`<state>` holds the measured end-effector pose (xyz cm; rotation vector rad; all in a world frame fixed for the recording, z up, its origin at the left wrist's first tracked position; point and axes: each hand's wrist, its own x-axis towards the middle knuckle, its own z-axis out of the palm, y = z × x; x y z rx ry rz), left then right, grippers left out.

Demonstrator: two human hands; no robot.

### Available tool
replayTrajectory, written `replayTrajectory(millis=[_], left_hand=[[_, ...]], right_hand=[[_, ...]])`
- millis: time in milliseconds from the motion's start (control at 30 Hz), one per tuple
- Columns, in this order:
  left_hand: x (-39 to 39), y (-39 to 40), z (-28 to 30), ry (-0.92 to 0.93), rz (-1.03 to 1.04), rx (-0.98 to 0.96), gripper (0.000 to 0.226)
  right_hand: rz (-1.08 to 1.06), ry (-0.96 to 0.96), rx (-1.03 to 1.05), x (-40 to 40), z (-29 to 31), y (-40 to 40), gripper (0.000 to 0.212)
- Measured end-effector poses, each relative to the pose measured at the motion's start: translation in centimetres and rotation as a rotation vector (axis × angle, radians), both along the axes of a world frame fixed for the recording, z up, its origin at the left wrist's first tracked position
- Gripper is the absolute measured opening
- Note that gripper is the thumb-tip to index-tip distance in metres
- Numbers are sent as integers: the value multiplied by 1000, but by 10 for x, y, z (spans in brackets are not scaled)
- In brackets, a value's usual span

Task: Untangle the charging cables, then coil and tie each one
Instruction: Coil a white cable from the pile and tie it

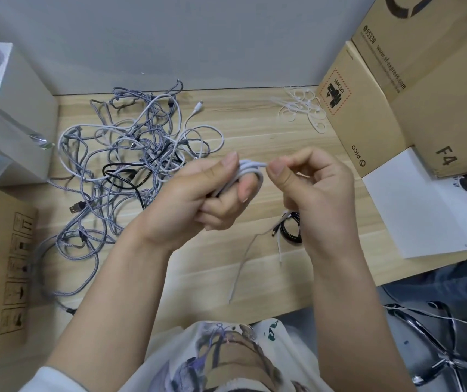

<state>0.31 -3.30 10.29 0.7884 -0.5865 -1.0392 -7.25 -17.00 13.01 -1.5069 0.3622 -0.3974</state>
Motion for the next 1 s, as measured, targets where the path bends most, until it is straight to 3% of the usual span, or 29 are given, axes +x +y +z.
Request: replayTrajectory(millis=[167,267,400,500,567,733,867,1000], left_hand=[[4,-6,9,161,15,-270,26],[7,-9,19,301,106,-398,31],[4,-17,19,152,441,-156,35],[2,-25,4,-43,592,42,39],[4,-25,-2,-158,655,182,44],[4,-21,-4,-325,567,354,37],[0,-17,-4,-439,498,503,19],[-3,-9,-5,-420,370,544,36]], right_hand=[[140,86,97,4,-10,4,23],[290,160,-7,1,-16,11,37],[338,238,-208,1,-18,19,18],[330,298,-471,-2,-16,17,28],[341,282,-508,-6,-13,19,34],[272,222,-522,-9,-13,21,34],[186,191,-483,-12,-9,17,22],[95,108,-405,-11,0,7,10]])
